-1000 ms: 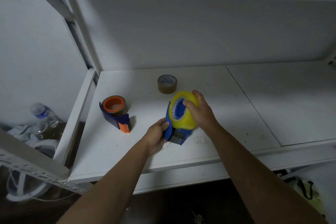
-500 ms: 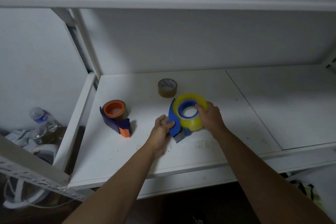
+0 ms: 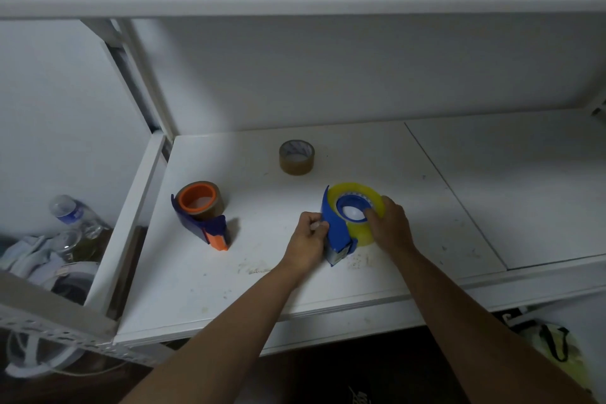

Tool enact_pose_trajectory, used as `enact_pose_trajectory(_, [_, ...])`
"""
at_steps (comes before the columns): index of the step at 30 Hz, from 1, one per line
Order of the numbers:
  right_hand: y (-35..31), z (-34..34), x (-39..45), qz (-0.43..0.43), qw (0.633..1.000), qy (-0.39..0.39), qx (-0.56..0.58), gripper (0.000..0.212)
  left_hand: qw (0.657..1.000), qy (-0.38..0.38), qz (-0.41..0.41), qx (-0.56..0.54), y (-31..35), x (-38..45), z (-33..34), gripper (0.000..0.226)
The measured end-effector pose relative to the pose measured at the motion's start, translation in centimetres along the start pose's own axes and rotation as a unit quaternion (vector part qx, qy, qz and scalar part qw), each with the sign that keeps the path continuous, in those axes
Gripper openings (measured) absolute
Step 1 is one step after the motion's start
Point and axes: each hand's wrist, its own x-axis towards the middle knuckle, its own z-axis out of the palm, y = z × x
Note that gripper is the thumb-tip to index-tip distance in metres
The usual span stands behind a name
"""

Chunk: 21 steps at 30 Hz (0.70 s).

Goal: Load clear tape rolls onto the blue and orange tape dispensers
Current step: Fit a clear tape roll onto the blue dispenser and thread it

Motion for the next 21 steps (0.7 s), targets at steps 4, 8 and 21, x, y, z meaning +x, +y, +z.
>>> enact_pose_trajectory(4, [-0.3,-0.2,-0.5,-0.037,0.997,0.033,-0.057,0.063,0.997,0.025,0.041,0.06,-0.7,0.1,-0.4,0.019])
enact_pose_trajectory(8, [-3.4,0.2,-2.6,-0.232,0.944,0.099,-0.213,0.05,0.962,0.112,0.127,0.212,-2.0,0.7,-2.5,0.028])
enact_pose_trajectory(21, [-5.3,1.6,0.3,-0.197,0.9,-0.107,-0.375,0.067,0.903,0.15,0.196,0.352,-3.0,0.3,-3.1,0.047])
